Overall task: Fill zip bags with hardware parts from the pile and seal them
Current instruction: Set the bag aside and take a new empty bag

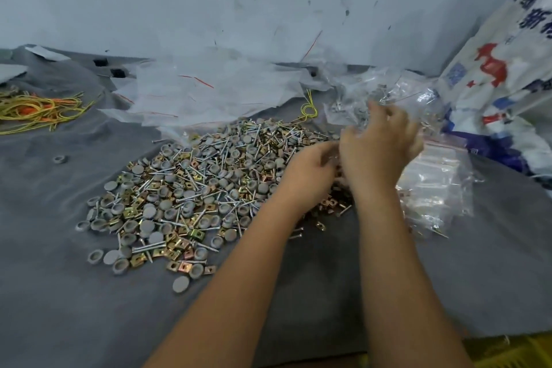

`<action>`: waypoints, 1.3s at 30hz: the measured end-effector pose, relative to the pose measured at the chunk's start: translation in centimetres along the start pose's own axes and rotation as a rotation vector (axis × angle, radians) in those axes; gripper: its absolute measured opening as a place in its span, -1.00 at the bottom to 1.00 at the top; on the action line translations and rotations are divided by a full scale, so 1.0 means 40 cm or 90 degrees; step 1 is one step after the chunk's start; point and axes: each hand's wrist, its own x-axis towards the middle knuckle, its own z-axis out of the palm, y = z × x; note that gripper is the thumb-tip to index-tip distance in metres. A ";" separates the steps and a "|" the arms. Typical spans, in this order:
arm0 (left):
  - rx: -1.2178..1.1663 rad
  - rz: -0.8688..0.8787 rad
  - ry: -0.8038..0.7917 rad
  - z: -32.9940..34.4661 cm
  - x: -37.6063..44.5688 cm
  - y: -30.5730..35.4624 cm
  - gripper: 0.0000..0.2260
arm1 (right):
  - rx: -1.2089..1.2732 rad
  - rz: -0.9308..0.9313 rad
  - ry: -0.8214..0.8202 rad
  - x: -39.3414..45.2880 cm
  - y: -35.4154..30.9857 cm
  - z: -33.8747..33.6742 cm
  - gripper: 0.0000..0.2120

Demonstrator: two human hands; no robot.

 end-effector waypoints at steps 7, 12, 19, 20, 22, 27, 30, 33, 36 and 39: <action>0.167 -0.093 0.261 -0.254 0.036 -0.107 -0.71 | 0.078 -0.177 -0.219 -0.069 -0.197 0.165 -0.68; 0.332 -0.156 0.276 -0.404 0.074 -0.209 -0.57 | 0.045 -0.284 -0.299 -0.102 -0.287 0.240 -0.67; 0.478 -0.275 0.181 -0.479 0.104 -0.272 -0.78 | 0.107 -0.248 -0.335 -0.102 -0.275 0.273 -0.75; 0.488 -0.255 0.207 -0.485 0.098 -0.272 -0.80 | 0.117 -0.238 -0.334 -0.100 -0.270 0.274 -0.75; 0.479 -0.233 0.236 -0.497 0.084 -0.272 -0.82 | 0.145 -0.220 -0.320 -0.098 -0.266 0.268 -0.76; 0.473 -0.141 0.386 -0.504 0.044 -0.251 -0.81 | 0.217 -0.221 -0.218 -0.106 -0.282 0.234 -0.79; 0.407 -0.117 0.449 -0.494 0.020 -0.213 -0.82 | 0.372 -0.182 -0.305 -0.123 -0.302 0.215 -0.82; 0.229 -0.093 0.477 -0.467 -0.001 -0.165 -0.86 | 0.442 -0.139 -0.463 -0.151 -0.323 0.205 -0.73; -0.021 -0.083 0.441 -0.427 -0.026 -0.129 -0.84 | 0.500 -0.095 -0.484 -0.184 -0.323 0.208 -0.68; -0.207 -0.063 0.354 -0.393 -0.054 -0.120 -0.82 | 0.552 -0.071 -0.405 -0.189 -0.295 0.204 -0.93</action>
